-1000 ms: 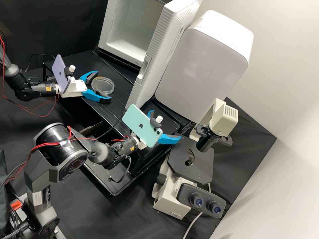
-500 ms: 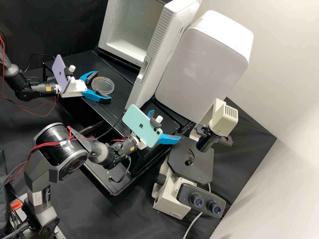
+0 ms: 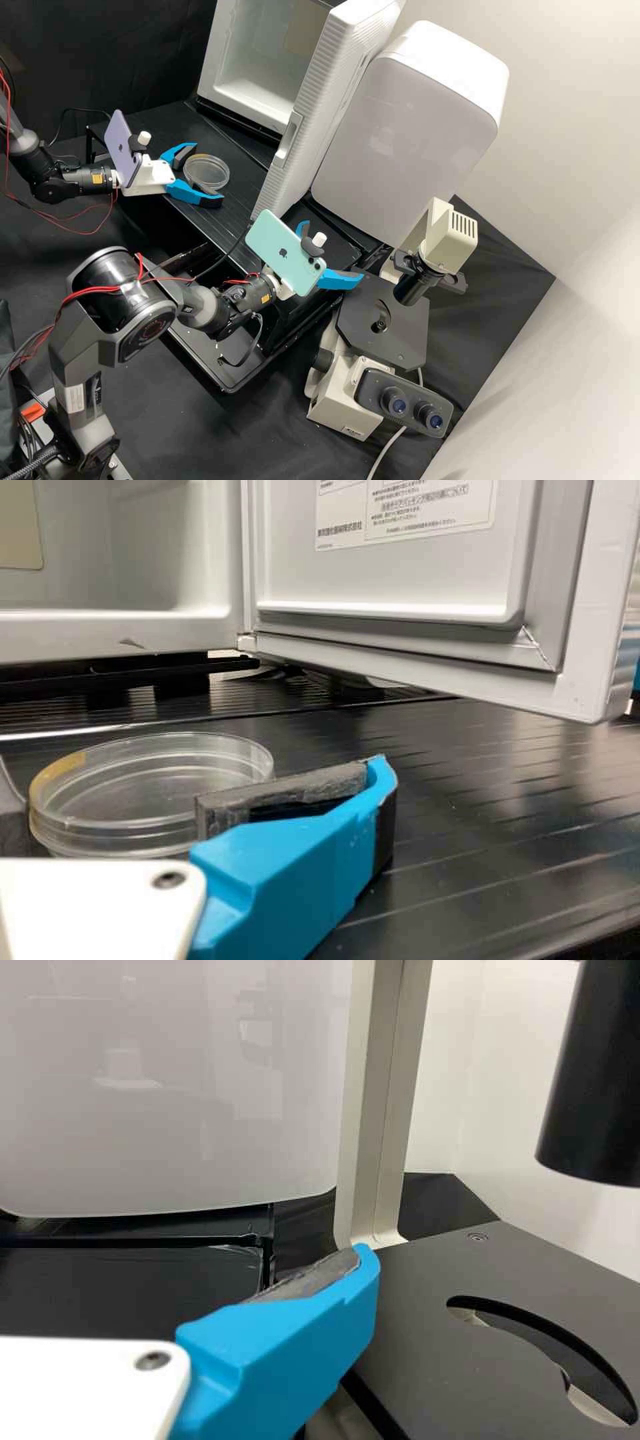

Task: Place the petri dish in the incubator

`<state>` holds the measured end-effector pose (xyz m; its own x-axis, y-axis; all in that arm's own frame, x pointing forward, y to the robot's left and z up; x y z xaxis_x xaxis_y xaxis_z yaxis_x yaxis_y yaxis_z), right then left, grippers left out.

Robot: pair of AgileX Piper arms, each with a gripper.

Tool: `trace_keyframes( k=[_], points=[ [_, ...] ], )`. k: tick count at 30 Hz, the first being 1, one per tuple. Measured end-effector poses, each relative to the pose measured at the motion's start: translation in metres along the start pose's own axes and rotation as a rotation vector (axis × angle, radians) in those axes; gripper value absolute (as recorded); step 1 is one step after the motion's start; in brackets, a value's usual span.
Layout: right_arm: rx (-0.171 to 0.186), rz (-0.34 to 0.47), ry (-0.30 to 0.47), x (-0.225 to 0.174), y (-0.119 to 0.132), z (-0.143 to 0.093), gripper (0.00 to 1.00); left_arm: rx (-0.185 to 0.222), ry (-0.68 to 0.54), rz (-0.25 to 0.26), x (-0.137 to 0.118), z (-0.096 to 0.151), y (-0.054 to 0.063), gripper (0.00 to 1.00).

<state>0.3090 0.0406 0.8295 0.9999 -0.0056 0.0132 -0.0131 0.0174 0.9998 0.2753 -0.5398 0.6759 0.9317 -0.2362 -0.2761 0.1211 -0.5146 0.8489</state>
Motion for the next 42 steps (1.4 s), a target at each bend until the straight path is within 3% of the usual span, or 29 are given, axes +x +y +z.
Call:
trace_keyframes(
  k=[24, 30, 42],
  points=[
    [0.0, 0.0, 0.0, 0.0, 0.0, 0.0, 1.0, 0.0, 0.0, 0.001, 0.0, 0.0, 0.0001, 0.0],
    [0.0, 0.0, 0.0, 0.0, 0.0, 0.0, 1.0, -0.023, -0.026, -0.001, 0.001, -0.0019, 0.0011, 0.0],
    [0.0, 0.0, 0.0, 0.0, 0.0, 0.0, 1.0, -0.022, -0.027, -0.002, 0.001, -0.0018, 0.0011, 0.0]
  ],
)
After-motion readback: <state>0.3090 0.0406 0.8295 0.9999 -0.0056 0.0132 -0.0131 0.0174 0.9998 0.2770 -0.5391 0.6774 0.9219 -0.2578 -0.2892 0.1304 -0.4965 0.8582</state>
